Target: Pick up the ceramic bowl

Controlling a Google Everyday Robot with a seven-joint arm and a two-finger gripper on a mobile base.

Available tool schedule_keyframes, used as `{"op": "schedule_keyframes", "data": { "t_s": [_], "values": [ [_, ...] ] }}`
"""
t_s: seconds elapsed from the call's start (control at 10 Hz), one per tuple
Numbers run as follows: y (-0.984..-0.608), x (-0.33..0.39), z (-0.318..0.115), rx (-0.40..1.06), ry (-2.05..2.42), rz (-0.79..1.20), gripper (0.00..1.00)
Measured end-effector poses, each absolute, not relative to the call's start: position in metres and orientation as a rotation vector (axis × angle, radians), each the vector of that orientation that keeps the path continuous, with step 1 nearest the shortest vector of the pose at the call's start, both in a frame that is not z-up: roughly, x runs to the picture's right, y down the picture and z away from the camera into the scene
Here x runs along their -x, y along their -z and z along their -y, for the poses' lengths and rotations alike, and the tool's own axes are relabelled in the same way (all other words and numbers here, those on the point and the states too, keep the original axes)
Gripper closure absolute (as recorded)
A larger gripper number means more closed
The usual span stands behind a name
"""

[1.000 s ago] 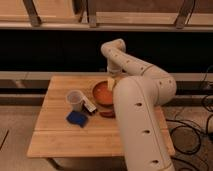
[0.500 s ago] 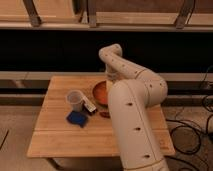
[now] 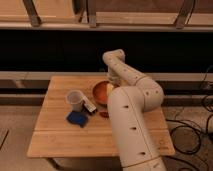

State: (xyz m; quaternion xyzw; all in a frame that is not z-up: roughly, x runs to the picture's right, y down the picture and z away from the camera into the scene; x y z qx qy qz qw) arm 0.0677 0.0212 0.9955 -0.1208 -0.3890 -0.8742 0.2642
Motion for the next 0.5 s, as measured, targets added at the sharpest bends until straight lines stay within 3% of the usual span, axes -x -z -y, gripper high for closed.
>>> {"op": "schedule_keyframes", "data": {
  "t_s": [0.5],
  "values": [
    [-0.989,-0.062,-0.001,0.254,2.397,1.052,0.84]
  ]
}}
